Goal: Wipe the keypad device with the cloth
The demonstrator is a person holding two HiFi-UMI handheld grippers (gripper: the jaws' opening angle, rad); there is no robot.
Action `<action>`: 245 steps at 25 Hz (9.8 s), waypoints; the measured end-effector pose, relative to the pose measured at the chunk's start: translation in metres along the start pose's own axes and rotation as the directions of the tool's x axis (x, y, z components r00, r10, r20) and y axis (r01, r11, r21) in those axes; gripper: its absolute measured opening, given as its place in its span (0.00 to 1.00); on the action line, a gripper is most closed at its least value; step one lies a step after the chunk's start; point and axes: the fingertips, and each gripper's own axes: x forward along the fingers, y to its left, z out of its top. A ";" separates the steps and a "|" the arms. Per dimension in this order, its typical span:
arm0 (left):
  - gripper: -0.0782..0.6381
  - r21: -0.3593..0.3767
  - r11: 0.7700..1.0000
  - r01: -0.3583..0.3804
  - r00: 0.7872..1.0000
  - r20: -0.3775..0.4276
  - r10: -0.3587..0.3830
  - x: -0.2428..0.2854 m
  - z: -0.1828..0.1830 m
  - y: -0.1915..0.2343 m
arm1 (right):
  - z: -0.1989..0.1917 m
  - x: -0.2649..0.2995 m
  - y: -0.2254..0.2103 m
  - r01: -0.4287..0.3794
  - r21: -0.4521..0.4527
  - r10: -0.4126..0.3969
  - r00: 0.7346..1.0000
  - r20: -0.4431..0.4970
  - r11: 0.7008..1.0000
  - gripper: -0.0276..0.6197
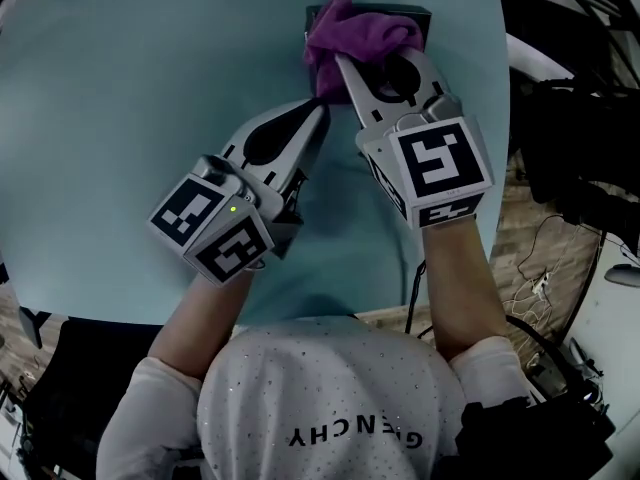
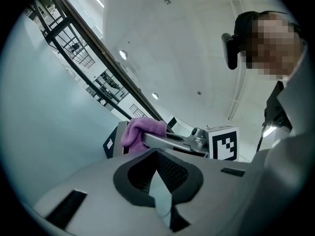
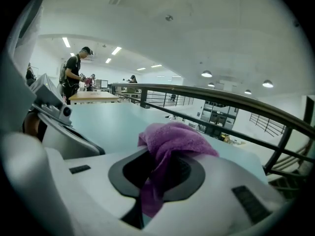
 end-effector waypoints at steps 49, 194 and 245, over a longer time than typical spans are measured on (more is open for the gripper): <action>0.11 0.059 0.997 -0.040 0.999 -0.020 0.041 -0.076 -0.010 -0.001 | -0.043 -0.013 -0.035 0.119 0.324 -0.137 0.990 0.033 0.939 0.13; 0.11 0.147 0.982 -0.118 0.993 0.045 0.113 -0.117 0.012 -0.042 | -0.075 -0.022 0.027 -0.063 -0.011 0.063 0.997 -0.033 0.998 0.13; 0.11 0.237 0.870 -0.432 0.902 0.107 0.418 -0.093 0.006 -0.170 | -0.076 -0.036 -0.145 -0.029 0.394 -0.007 0.996 0.091 0.918 0.13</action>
